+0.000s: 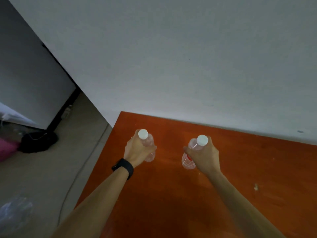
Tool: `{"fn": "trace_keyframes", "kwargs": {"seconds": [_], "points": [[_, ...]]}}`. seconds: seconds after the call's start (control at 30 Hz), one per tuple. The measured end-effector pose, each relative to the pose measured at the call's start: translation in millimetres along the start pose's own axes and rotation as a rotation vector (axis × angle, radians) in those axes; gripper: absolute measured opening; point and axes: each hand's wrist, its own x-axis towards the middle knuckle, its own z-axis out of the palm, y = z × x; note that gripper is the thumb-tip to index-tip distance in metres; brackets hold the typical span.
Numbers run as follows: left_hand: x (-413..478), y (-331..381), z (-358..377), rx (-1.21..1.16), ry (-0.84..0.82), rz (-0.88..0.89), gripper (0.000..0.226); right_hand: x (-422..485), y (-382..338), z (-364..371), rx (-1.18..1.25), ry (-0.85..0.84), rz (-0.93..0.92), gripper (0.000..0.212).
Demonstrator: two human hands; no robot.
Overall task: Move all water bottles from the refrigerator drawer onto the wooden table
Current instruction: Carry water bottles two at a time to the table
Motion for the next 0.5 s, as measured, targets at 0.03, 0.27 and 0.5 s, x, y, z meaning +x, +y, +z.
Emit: {"fn": "trace_keyframes", "kwargs": {"seconds": [0.03, 0.27, 0.5], "points": [[16, 0, -2, -0.008, 0.007, 0.012, 0.052, 11, -5, 9, 0.004, 0.012, 0.002, 0.056], [119, 0, -10, -0.016, -0.036, 0.109, 0.052, 74, -35, 77, 0.024, 0.112, 0.037, 0.066], [172, -13, 5, -0.003, -0.078, 0.19, 0.061, 119, -59, 119, -0.041, 0.146, -0.008, 0.061]]}}
